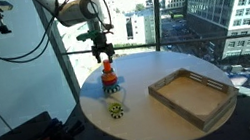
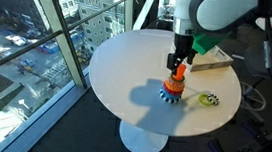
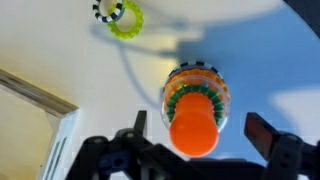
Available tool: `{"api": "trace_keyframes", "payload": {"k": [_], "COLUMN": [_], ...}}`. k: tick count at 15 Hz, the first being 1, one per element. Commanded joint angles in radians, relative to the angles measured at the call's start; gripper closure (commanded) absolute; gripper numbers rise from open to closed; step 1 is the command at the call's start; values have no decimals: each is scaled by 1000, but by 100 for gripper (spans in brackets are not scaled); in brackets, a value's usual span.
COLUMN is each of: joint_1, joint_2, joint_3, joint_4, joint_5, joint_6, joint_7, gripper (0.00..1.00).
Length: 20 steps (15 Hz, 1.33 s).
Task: Put the dark green ring around the orange rod
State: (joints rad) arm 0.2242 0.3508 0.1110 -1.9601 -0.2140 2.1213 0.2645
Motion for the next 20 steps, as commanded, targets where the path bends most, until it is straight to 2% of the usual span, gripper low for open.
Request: {"api": "trace_keyframes", "payload": {"k": [1, 5, 10, 20], "joint_1": [-8, -10, -21, -88], "joint_2": [-18, -63, -153, -450], "joint_3": [16, 22, 16, -2], "joint_4": [22, 6, -36, -197], "joint_5": [65, 121, 160, 192], "joint_6": [-79, -157, -191, -194], "joint_7": [-58, -67, -49, -48], "gripper": [0, 1, 0, 0]}}
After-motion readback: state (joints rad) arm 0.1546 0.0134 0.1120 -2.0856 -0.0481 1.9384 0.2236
